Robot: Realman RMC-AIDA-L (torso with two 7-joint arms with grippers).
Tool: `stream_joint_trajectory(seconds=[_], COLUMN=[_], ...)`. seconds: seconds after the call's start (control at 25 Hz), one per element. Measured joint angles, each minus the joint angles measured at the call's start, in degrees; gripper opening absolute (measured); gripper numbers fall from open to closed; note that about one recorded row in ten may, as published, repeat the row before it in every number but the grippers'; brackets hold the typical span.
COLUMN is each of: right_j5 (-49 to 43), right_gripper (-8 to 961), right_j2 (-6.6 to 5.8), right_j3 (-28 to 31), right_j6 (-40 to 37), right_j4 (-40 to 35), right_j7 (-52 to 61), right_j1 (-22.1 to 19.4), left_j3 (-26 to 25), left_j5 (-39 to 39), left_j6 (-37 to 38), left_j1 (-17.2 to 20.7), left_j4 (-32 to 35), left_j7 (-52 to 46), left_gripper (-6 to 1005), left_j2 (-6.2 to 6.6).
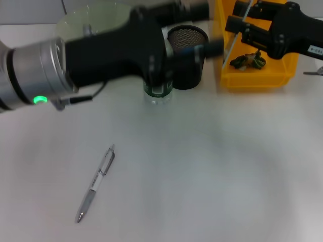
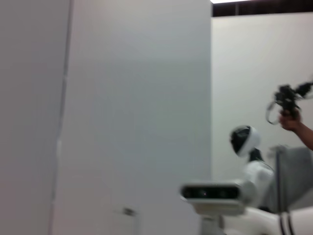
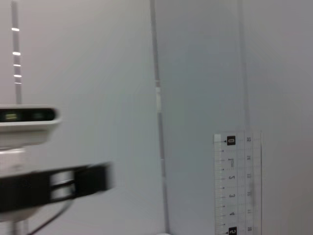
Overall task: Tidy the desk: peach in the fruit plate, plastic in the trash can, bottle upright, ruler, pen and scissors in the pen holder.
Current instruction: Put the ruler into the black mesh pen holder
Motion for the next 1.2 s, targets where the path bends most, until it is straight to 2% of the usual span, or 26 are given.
stream_joint_trajectory(seconds=[0.28, 0.52, 0.72, 0.92, 1.2], right_j5=[4.0, 4.4, 8.0, 15.0, 19.8], right_gripper=[377, 377, 376, 376, 376], right_j2=[0.15, 0.30, 0.48, 0.50, 0.56], right_j3=[-0.4, -2.1, -7.8, -15.6, -22.9], right_j6=[6.6, 13.6, 20.7, 25.9, 33.0], right_j4=[2.2, 4.8, 7.4, 8.1, 8.4], right_j7=[-1.5, -1.7, -5.2, -9.3, -12.5], right_j1=[1.3, 4.7, 6.6, 6.6, 6.5], left_j3=[0.3, 0.6, 0.3, 0.2, -0.6], left_j5=[3.0, 2.9, 2.7, 2.7, 2.6], left_j6=[3.4, 4.9, 5.6, 5.7, 5.3], left_j1=[1.1, 1.8, 1.9, 1.9, 1.3], left_j4=[-1.0, -4.4, -5.7, -5.8, -6.8], left_j7=[-0.3, -0.4, -1.0, -2.4, -4.3], left_gripper=[634, 635, 635, 635, 635], left_j2=[-0.31, -0.37, -0.38, -0.41, -0.51])
